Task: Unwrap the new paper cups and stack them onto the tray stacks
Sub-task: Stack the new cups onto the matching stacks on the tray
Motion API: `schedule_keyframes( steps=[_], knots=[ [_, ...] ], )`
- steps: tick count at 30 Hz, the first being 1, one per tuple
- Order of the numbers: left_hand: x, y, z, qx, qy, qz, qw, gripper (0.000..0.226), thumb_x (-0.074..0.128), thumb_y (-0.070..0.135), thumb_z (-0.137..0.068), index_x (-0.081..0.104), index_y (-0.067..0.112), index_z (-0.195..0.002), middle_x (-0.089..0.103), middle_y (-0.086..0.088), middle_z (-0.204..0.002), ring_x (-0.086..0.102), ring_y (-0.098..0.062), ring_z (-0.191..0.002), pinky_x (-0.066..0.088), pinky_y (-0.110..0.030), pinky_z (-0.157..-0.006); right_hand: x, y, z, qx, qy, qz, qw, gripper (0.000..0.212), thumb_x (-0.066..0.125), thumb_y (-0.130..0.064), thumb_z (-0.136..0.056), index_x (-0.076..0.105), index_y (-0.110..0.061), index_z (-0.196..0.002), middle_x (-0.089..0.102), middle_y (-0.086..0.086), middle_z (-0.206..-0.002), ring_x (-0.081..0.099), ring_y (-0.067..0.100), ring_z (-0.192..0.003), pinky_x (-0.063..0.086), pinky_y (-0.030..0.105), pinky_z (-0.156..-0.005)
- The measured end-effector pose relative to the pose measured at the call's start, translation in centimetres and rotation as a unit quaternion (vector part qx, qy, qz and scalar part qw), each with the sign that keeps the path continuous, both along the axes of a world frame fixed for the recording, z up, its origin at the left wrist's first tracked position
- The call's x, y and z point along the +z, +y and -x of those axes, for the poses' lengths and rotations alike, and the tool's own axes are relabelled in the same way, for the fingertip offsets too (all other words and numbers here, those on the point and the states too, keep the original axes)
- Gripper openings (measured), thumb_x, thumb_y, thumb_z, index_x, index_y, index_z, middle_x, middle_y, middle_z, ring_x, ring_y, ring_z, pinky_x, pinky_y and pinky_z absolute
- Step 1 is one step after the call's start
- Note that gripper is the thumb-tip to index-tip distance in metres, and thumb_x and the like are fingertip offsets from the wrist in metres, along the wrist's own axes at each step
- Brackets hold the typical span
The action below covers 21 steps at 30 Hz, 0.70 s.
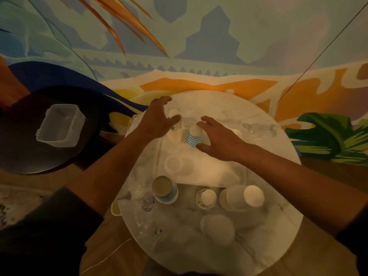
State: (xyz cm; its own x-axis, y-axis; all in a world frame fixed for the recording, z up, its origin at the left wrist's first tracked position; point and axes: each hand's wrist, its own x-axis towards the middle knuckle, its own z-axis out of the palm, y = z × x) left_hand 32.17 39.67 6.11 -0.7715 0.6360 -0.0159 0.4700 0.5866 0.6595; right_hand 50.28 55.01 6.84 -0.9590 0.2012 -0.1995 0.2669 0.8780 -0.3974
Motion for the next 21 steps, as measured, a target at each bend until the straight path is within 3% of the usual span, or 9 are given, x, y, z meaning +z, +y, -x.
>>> schedule_keyframes(
  steps=[5, 8, 10, 12, 16, 21],
  knots=[
    [5.0, -3.7, -7.7, -0.042, -0.033, -0.090, 0.995, 0.056, 0.076, 0.037, -0.087, 0.052, 0.027, -0.137, 0.053, 0.011, -0.130, 0.056, -0.003, -0.109, 0.050, -0.015, -0.086, 1.5, 0.8, -3.7, -0.006, -0.031, 0.037, 0.999, 0.064, 0.068, -0.044, -0.093, 0.046, -0.020, -0.148, 0.048, -0.001, -0.150, 0.052, 0.017, -0.130, 0.038, 0.022, -0.100],
    [4.8, -5.0, -12.9, -0.083, -0.087, -0.097, 0.988, 0.058, 0.077, 0.039, -0.087, 0.051, 0.031, -0.138, 0.051, 0.017, -0.131, 0.055, 0.002, -0.111, 0.050, -0.012, -0.087, 2.4, 1.0, -6.4, -0.028, -0.035, 0.093, 0.995, 0.059, 0.069, -0.044, -0.092, 0.051, -0.024, -0.144, 0.058, -0.007, -0.140, 0.060, 0.008, -0.112, 0.043, 0.019, -0.085],
    [3.2, -5.4, -15.6, -0.098, -0.123, -0.096, 0.983, 0.058, 0.078, 0.037, -0.085, 0.052, 0.033, -0.137, 0.052, 0.018, -0.130, 0.055, 0.002, -0.112, 0.051, -0.014, -0.089, 2.8, 0.7, -8.4, -0.035, -0.030, 0.112, 0.993, 0.057, 0.070, -0.043, -0.091, 0.053, -0.025, -0.143, 0.060, -0.009, -0.137, 0.060, 0.004, -0.110, 0.043, 0.014, -0.079],
    [0.9, -5.6, -17.8, -0.097, -0.152, -0.093, 0.979, 0.057, 0.080, 0.034, -0.084, 0.053, 0.033, -0.134, 0.054, 0.016, -0.128, 0.056, 0.000, -0.111, 0.051, -0.017, -0.089, 3.1, 0.4, -10.5, -0.035, -0.030, 0.124, 0.991, 0.058, 0.071, -0.046, -0.090, 0.054, -0.028, -0.143, 0.060, -0.012, -0.137, 0.059, 0.002, -0.113, 0.041, 0.009, -0.080],
    [-3.6, -5.8, -21.0, -0.103, -0.190, -0.058, 0.975, 0.058, 0.079, 0.035, -0.084, 0.053, 0.033, -0.135, 0.054, 0.014, -0.129, 0.054, -0.003, -0.113, 0.048, -0.025, -0.096, 3.1, -0.4, -14.5, -0.021, -0.036, 0.115, 0.992, 0.061, 0.071, -0.058, -0.085, 0.054, -0.035, -0.139, 0.055, -0.020, -0.138, 0.051, -0.002, -0.121, 0.042, 0.018, -0.099],
    [-7.2, -5.4, -21.8, -0.117, -0.191, 0.015, 0.974, 0.059, 0.079, 0.037, -0.085, 0.052, 0.032, -0.137, 0.050, 0.013, -0.135, 0.051, -0.005, -0.121, 0.038, -0.016, -0.100, 1.1, -0.8, -17.8, 0.005, -0.065, 0.061, 0.996, 0.066, 0.071, -0.063, -0.082, 0.048, -0.038, -0.139, 0.042, -0.023, -0.144, 0.045, 0.002, -0.125, 0.038, 0.018, -0.099]
  ],
)
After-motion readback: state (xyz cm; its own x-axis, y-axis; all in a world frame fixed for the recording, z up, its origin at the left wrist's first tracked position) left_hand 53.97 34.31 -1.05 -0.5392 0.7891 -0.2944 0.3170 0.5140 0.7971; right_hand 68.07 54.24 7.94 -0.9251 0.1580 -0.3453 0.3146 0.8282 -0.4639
